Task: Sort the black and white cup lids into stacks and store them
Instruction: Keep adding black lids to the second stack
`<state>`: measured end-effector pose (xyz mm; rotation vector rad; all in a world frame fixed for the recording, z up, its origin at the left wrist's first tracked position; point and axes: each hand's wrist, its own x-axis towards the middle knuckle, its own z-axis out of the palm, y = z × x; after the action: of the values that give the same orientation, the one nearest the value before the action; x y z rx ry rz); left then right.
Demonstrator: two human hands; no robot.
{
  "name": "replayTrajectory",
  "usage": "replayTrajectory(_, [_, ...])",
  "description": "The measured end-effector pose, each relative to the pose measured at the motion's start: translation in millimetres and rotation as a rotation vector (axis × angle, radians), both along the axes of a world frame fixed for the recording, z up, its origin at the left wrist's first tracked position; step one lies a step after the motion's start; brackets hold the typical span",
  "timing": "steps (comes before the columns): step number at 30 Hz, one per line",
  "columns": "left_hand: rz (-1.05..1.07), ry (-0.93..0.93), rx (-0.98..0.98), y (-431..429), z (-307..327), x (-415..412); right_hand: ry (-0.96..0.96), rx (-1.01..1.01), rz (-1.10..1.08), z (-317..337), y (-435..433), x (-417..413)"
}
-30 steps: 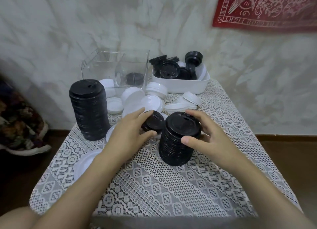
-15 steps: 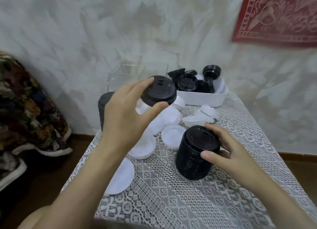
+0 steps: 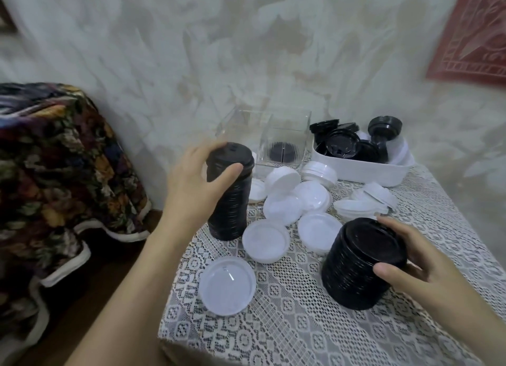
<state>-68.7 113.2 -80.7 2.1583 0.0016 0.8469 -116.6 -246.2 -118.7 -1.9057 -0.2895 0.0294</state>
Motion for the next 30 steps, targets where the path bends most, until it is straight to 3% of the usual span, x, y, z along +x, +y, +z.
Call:
replayTrajectory(13, [-0.093,0.102,-0.062,2.3,-14.6,8.1,-0.017,-0.015,0.021,-6.7,1.3,1.7])
replayTrajectory(30, [-0.076,0.045,-0.09,-5.1,-19.9,12.1,-0.049,-0.058,0.092,-14.0,33.9,6.8])
